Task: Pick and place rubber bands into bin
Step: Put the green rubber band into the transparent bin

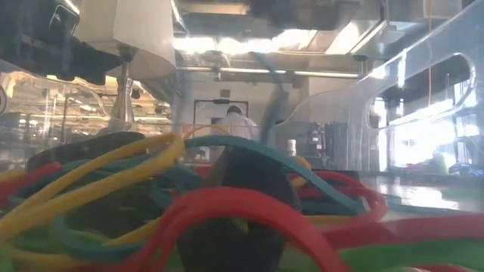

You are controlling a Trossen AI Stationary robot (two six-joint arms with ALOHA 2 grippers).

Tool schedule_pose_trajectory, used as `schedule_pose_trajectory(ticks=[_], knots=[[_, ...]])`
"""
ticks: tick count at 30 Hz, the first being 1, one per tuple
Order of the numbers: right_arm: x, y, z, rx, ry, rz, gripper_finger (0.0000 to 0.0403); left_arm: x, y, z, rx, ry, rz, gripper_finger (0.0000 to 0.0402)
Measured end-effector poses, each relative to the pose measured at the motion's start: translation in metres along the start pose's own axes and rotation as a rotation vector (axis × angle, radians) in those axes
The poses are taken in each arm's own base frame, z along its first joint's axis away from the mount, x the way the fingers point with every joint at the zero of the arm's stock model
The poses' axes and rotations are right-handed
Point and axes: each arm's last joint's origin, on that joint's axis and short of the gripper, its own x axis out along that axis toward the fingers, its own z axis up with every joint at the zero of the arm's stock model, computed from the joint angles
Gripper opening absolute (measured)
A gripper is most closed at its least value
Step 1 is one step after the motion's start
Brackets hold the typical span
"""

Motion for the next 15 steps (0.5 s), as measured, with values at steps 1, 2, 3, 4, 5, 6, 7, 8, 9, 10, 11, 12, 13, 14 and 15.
schedule_pose_trajectory(ticks=[1,2,3,4,5,6,7,8,9,10,11,12,13,14,15], knots=[[0.0,0.001,0.001,-0.025,0.002,0.025,0.0145,0.0,0.0,0.0,0.0,0.0,0.0,0.0007],[0.0,0.001,0.002,-0.047,-0.002,0.024,0.0142,0.0,0.0,0.0,0.001,0.0,0.0,0.0008],[-0.001,-0.001,0.001,-0.048,-0.008,-0.01,0.0138,0.0,0.0,0.0,0.001,0.0,0.0,0.0008],[-0.001,-0.005,0.0,-0.032,-0.008,-0.063,0.0134,0.0,0.0,0.0,0.0,0.0,0.0,0.0008],[-0.001,-0.009,-0.001,-0.009,-0.001,-0.104,0.0129,0.0,0.0,0.0,0.0,0.0,0.0,0.0008],[-0.001,-0.013,-0.002,0.003,0.013,-0.137,0.0123,0.0,0.0,0.0,0.0,0.0,0.0,0.0008],[-0.002,-0.016,-0.003,0.017,0.027,-0.169,0.0118,0.0,0.0,0.0,0.001,0.0,0.0,0.0008],[-0.002,-0.02,-0.004,0.032,0.04,-0.205,0.0112,0.0,0.0,0.0,0.0,0.0,0.0,0.0008],[-0.003,-0.023,-0.005,0.041,0.042,-0.243,0.0106,0.0,0.0,0.0,0.0,0.0,0.0,0.0008],[-0.004,-0.025,-0.006,0.048,0.038,-0.281,0.01,0.0,0.0,0.0,0.0,0.0,0.0,0.0008],[-0.006,-0.028,-0.006,0.049,0.028,-0.319,0.0094,0.0,0.0,0.0,0.0,0.0,0.0,0.0008],[-0.009,-0.029,-0.005,0.044,0.013,-0.342,0.0087,0.0,0.0,0.0,0.0,0.0,0.0,0.0008],[-0.012,-0.03,-0.003,0.035,-0.003,-0.344,0.0081,0.0,0.0,0.0,0.0,0.0,0.0,0.0008],[-0.017,-0.03,-0.001,0.036,-0.018,-0.334,0.0074,0.0,0.0,0.0,0.0,0.0,0.0,0.0008],[-0.021,-0.031,0.001,0.042,-0.027,-0.33,0.0066,0.0,0.0,0.0,0.0,0.0,0.0,0.0008]])
